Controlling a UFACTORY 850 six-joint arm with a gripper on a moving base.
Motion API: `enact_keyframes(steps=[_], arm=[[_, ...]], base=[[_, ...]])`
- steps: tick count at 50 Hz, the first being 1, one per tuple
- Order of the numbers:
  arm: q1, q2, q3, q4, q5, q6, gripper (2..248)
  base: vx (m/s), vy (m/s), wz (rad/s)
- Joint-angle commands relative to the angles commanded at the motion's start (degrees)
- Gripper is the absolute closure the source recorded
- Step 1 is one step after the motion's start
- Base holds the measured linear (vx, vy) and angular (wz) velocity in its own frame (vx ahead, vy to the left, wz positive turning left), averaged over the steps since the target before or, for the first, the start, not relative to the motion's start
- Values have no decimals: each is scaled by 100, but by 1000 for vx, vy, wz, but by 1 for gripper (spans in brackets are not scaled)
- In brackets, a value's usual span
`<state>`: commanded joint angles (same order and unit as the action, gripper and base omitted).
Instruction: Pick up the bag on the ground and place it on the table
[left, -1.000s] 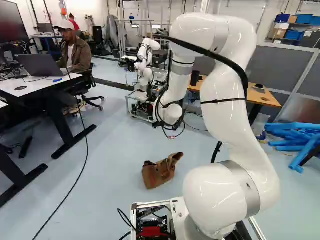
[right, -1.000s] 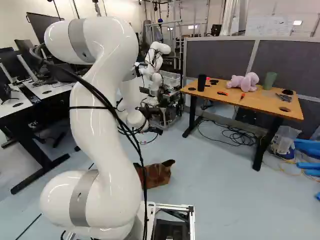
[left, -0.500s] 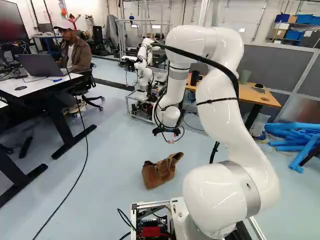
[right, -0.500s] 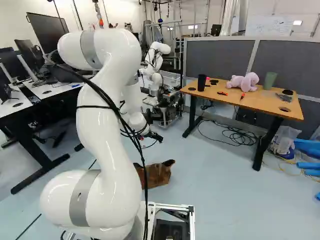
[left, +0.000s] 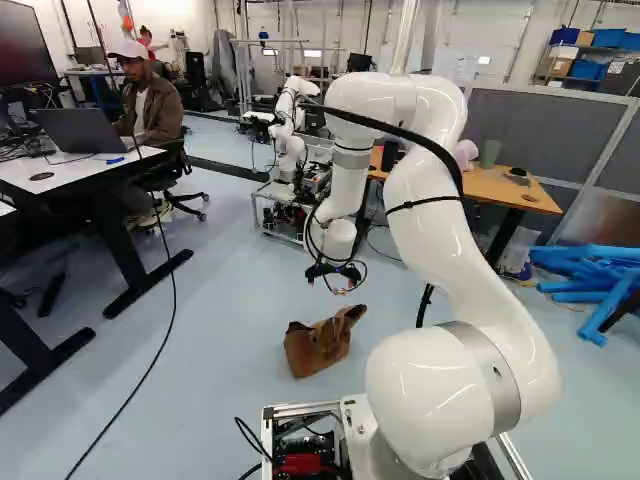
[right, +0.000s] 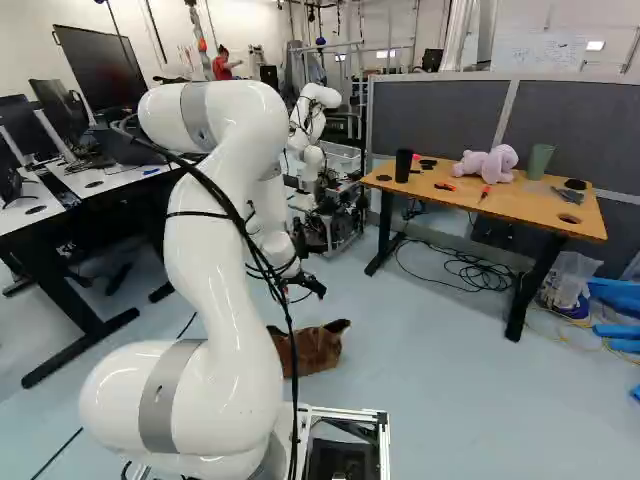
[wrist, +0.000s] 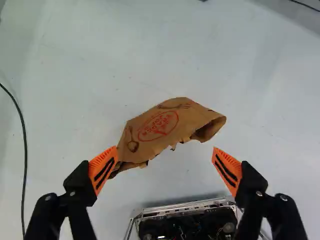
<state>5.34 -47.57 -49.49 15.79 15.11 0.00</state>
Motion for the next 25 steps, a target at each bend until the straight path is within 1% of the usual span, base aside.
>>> enact_keyframes(steps=[25], arm=[[0, -571, -372, 281, 86, 0, 3]], base=[[0, 0, 0]])
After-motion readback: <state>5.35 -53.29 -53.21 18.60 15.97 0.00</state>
